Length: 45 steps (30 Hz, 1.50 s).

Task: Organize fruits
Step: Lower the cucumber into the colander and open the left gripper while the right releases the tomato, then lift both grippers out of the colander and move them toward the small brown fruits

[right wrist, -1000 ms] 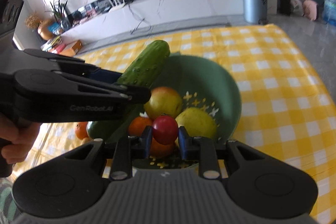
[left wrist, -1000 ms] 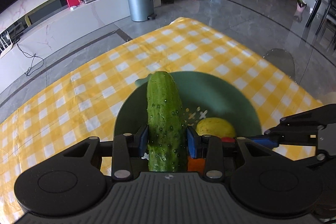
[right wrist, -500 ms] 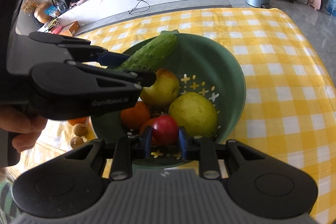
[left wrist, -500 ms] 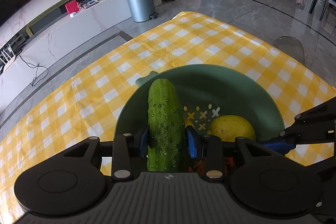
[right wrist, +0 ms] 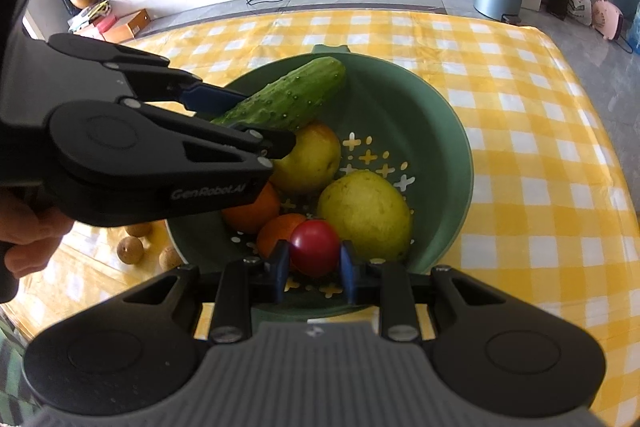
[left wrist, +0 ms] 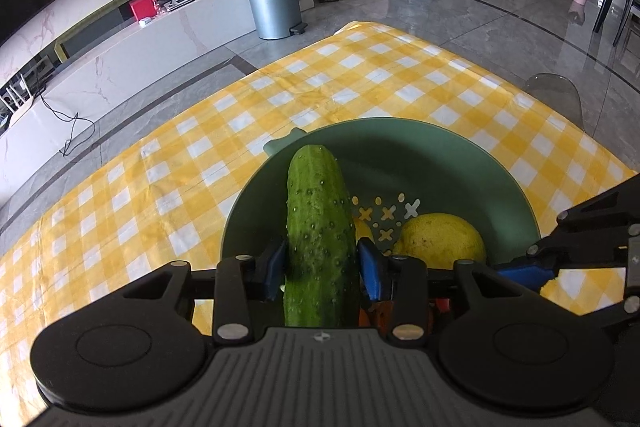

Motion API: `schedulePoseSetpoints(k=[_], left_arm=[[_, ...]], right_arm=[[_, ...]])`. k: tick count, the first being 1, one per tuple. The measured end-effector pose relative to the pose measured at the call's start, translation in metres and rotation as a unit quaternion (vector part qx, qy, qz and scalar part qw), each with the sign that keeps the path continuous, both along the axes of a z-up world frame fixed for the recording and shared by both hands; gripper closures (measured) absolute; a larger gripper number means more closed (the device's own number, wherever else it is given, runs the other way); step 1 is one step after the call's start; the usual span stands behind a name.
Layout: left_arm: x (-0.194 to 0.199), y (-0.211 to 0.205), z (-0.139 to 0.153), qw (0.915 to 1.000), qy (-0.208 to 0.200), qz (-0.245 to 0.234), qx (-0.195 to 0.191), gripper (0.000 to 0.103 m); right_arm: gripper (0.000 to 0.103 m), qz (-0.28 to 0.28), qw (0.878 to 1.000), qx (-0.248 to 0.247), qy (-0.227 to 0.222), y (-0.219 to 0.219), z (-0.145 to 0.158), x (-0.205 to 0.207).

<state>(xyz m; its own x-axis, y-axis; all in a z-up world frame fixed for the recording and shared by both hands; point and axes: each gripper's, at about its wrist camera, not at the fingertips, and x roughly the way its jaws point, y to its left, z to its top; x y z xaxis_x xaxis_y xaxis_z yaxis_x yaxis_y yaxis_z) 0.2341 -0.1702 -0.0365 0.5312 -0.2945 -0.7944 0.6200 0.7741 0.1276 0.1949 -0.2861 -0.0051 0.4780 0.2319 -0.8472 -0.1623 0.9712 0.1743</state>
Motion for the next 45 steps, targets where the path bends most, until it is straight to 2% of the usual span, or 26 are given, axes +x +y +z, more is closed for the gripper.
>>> schedulePoseSetpoints(k=[4, 7, 14, 16, 17, 21, 25, 27, 34, 40, 45], left_arm=[[-0.005, 0.006, 0.002, 1.0, 0.004, 0.004, -0.005, 0.053], [-0.009, 0.011, 0.005, 0.9998, 0.002, 0.008, -0.015, 0.046], [-0.021, 0.026, 0.022, 0.999, -0.004, 0.019, -0.041, 0.041], [-0.024, 0.032, 0.027, 0.9985, -0.006, 0.028, -0.046, 0.039], [-0.026, 0.035, 0.03, 0.9982, -0.006, 0.034, -0.049, 0.039], [-0.033, 0.05, 0.038, 0.9964, -0.006, 0.059, -0.059, 0.038], [-0.046, 0.07, 0.046, 0.9939, -0.019, 0.084, -0.068, 0.038], [-0.052, 0.079, 0.049, 0.9923, -0.023, 0.097, -0.074, 0.038], [-0.076, 0.108, 0.059, 0.9875, -0.03, 0.131, -0.082, 0.038], [-0.094, 0.121, 0.057, 0.9878, -0.028, 0.129, -0.083, 0.038], [-0.1, 0.131, 0.046, 0.9875, -0.018, 0.134, -0.08, 0.038]], right_arm=[[0.079, 0.008, 1.0, -0.014, 0.003, 0.004, -0.001, 0.001], [0.079, 0.012, 1.0, -0.023, 0.003, 0.008, -0.003, 0.001], [0.078, 0.016, 0.999, -0.035, 0.001, 0.014, -0.002, 0.0], [0.07, 0.014, 0.999, -0.032, -0.002, 0.015, -0.001, -0.001], [0.061, 0.012, 0.999, -0.032, -0.005, 0.015, 0.0, -0.003], [0.058, 0.008, 0.999, -0.031, -0.018, 0.017, 0.006, -0.008], [0.058, -0.001, 0.999, -0.017, -0.051, 0.018, 0.018, -0.021], [0.05, -0.007, 0.997, -0.007, -0.071, 0.021, 0.023, -0.029], [0.046, -0.04, 0.99, 0.028, -0.131, 0.039, 0.038, -0.064], [0.045, -0.067, 0.981, 0.054, -0.171, 0.057, 0.042, -0.093], [0.039, -0.069, 0.977, 0.039, -0.198, 0.074, 0.038, -0.111]])
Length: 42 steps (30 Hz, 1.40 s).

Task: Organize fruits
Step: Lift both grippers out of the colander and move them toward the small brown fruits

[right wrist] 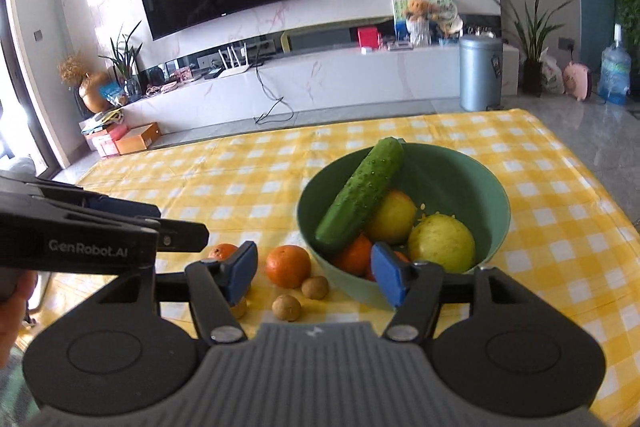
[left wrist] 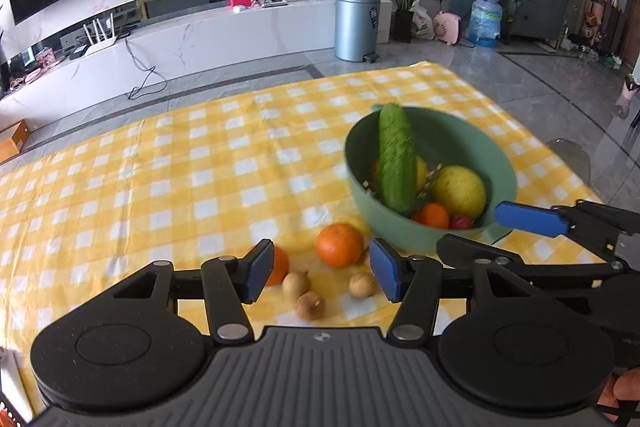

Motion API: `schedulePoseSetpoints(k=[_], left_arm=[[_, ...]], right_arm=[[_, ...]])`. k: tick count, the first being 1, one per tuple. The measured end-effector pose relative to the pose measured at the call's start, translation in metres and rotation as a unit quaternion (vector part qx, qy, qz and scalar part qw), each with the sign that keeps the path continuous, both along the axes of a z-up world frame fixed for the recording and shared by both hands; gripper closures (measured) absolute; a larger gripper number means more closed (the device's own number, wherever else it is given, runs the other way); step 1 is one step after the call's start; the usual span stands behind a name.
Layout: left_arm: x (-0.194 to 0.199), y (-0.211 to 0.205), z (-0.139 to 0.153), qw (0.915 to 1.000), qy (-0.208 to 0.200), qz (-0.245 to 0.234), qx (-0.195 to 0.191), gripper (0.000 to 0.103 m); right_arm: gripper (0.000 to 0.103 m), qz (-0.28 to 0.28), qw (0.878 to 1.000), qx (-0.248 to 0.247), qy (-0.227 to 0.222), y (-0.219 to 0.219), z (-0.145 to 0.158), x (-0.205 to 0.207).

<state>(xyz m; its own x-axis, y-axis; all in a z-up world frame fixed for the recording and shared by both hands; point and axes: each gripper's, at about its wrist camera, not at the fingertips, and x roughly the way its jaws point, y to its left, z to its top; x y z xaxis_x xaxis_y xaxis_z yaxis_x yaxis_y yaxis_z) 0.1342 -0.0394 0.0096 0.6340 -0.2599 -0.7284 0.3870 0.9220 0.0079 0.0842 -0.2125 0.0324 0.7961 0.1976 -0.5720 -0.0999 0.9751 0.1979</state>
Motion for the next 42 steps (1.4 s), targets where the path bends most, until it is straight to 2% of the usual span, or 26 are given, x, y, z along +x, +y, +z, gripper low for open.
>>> schedulePoseSetpoints(k=[6, 10, 14, 17, 28, 36, 42], left_arm=[[-0.001, 0.015, -0.017, 0.9998, 0.008, 0.016, -0.003, 0.038], [0.0, 0.022, -0.026, 0.9997, 0.014, 0.015, -0.012, 0.038], [0.003, 0.032, -0.034, 0.9985, 0.028, 0.011, -0.047, 0.041], [0.006, 0.037, -0.042, 0.9971, 0.04, 0.009, -0.064, 0.044], [0.017, 0.046, -0.072, 0.9945, 0.067, 0.018, -0.079, 0.052], [0.029, 0.039, -0.087, 0.9933, 0.072, 0.025, -0.087, 0.055], [0.038, 0.043, -0.096, 0.9898, 0.08, 0.041, -0.11, 0.056]], right_arm=[[0.039, 0.006, 1.0, -0.022, -0.002, 0.016, -0.014, -0.005], [0.039, 0.015, 0.999, -0.03, 0.015, 0.024, -0.026, -0.002], [0.041, 0.021, 0.998, -0.054, 0.031, 0.033, -0.036, 0.003], [0.048, 0.026, 0.997, -0.059, 0.042, 0.036, -0.041, 0.008], [0.061, 0.038, 0.995, -0.051, 0.081, 0.044, -0.058, 0.029], [0.061, 0.042, 0.992, -0.051, 0.104, 0.052, -0.069, 0.044], [0.063, 0.045, 0.991, -0.053, 0.117, 0.056, -0.077, 0.052]])
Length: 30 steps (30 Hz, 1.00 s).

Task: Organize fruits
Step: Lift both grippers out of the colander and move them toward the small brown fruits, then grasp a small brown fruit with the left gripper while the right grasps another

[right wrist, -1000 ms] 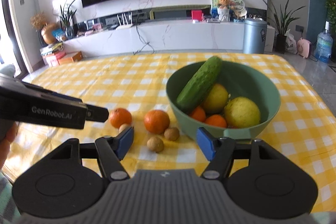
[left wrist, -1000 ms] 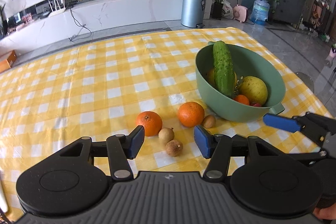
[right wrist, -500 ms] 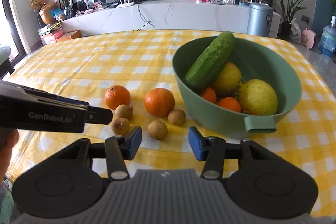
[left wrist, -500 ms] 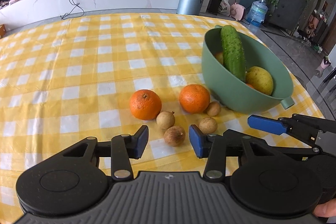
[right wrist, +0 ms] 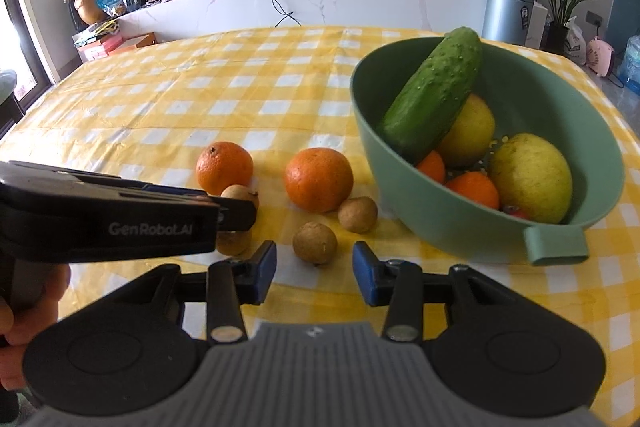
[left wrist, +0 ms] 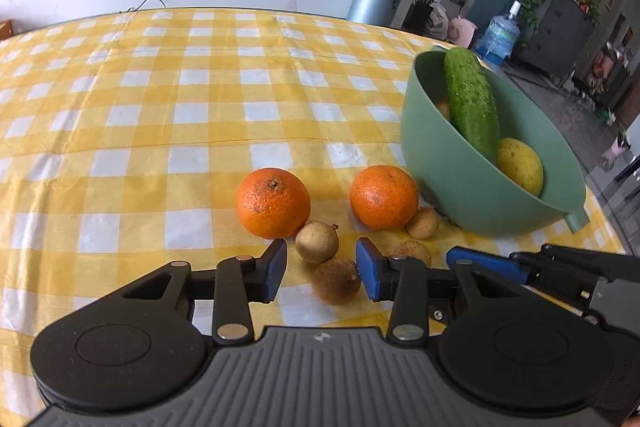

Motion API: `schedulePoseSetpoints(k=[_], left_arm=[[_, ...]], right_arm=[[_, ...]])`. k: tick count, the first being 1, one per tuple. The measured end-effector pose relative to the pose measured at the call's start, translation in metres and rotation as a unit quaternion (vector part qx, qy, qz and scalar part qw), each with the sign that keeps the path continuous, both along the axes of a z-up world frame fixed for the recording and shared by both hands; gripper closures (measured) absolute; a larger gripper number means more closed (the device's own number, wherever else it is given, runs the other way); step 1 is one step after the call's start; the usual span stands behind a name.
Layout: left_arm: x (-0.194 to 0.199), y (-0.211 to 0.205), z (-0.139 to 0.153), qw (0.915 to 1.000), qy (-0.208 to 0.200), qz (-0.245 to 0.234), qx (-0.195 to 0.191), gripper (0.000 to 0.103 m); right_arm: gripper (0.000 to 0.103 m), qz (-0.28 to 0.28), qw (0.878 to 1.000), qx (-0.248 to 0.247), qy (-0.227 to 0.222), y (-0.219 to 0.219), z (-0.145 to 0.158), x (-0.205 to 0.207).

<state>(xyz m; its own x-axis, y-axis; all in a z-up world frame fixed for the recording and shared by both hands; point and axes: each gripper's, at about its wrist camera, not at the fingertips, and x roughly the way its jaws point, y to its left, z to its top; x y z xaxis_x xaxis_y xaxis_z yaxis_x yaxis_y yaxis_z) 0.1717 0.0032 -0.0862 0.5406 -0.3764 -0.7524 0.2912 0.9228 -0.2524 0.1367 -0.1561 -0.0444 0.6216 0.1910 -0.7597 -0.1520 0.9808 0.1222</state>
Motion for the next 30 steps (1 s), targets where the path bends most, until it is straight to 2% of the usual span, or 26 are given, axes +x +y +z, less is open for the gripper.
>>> schedulePoseSetpoints(k=[10, 15, 17, 19, 30], left_arm=[[0.0006, -0.0045, -0.0021, 0.9999, -0.004, -0.008, -0.005, 0.057], [0.0009, -0.0084, -0.0042, 0.9998, -0.005, -0.017, -0.007, 0.061], [0.0003, -0.0085, -0.0046, 0.9997, -0.005, -0.021, -0.011, 0.069], [0.0003, -0.0088, -0.0053, 0.9996, -0.002, -0.024, -0.015, 0.077], [-0.0029, -0.0102, -0.0017, 0.9997, -0.015, -0.019, -0.008, 0.075]], right_arm=[[0.072, 0.002, 1.0, 0.005, 0.011, 0.0022, -0.0057, 0.0056], [0.073, -0.003, 1.0, 0.004, 0.014, 0.0013, -0.0076, 0.0083], [0.078, -0.004, 1.0, 0.004, 0.018, 0.002, -0.0089, 0.0098], [0.079, -0.003, 1.0, 0.002, 0.018, 0.0023, -0.009, 0.0098], [0.08, -0.009, 1.0, -0.002, 0.015, 0.0034, -0.0082, 0.0083]])
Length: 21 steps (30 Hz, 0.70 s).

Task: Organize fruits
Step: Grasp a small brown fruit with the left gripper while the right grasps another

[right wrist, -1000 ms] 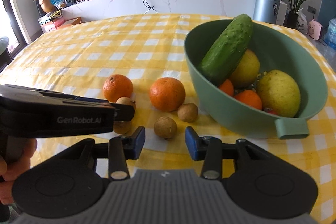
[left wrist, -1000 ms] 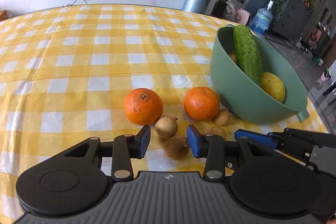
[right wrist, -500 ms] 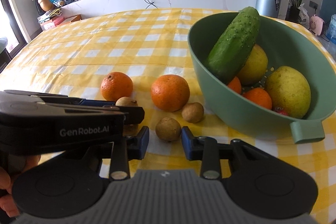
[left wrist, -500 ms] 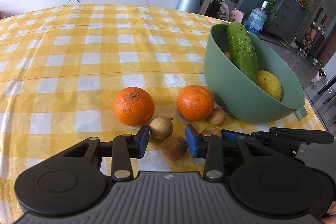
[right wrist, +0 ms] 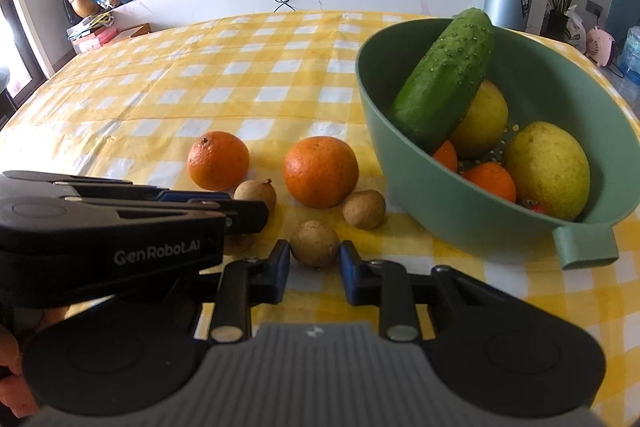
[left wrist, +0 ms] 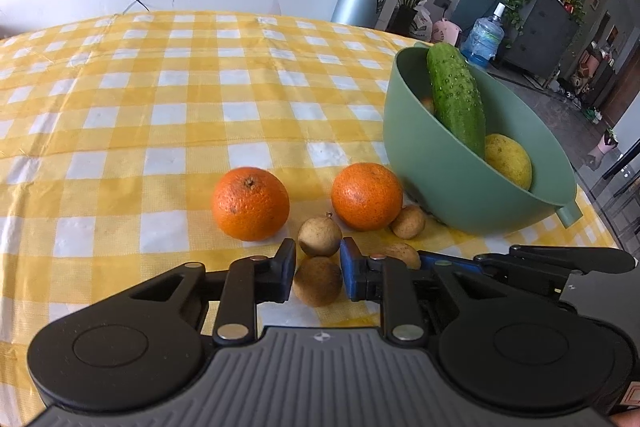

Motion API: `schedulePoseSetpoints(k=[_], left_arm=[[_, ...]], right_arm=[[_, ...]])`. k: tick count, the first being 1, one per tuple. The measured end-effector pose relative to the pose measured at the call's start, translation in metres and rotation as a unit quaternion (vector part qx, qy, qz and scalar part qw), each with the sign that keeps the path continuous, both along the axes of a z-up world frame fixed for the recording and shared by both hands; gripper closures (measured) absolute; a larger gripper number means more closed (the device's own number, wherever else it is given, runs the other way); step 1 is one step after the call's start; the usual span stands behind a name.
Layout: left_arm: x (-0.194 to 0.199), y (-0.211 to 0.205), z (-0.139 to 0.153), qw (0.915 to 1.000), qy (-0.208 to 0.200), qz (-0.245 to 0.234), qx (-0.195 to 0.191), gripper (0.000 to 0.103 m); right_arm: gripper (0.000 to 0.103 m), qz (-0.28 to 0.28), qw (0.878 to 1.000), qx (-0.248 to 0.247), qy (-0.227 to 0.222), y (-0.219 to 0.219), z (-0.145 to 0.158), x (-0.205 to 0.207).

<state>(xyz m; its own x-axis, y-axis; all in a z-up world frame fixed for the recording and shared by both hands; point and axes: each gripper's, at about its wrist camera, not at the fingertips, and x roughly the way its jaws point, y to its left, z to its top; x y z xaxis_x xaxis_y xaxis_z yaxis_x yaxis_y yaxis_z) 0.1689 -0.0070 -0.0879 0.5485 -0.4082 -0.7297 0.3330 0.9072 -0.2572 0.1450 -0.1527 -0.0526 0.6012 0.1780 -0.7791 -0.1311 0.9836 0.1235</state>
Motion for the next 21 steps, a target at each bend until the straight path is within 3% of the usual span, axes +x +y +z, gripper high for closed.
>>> schedulePoseSetpoints(k=[4, 7, 10, 15, 21], left_arm=[[0.0, -0.005, 0.0, 0.9998, -0.015, -0.001, 0.015, 0.059], [0.003, -0.007, -0.002, 0.9998, -0.014, -0.001, 0.015, 0.059], [0.004, -0.011, -0.005, 0.9997, -0.015, -0.004, 0.017, 0.059], [0.005, -0.011, -0.007, 0.9997, -0.018, -0.004, 0.016, 0.074], [0.003, -0.01, -0.006, 0.9995, -0.025, -0.003, 0.016, 0.075]], right_arm=[[0.08, -0.016, 1.0, -0.004, 0.0, -0.003, -0.001, 0.001], [0.08, -0.018, 1.0, -0.001, 0.001, -0.005, -0.001, 0.002], [0.08, -0.015, 1.0, -0.002, 0.004, -0.005, -0.002, 0.002], [0.08, -0.016, 1.0, -0.001, 0.005, -0.006, -0.003, 0.003], [0.08, -0.015, 1.0, 0.001, 0.004, -0.006, -0.002, 0.003]])
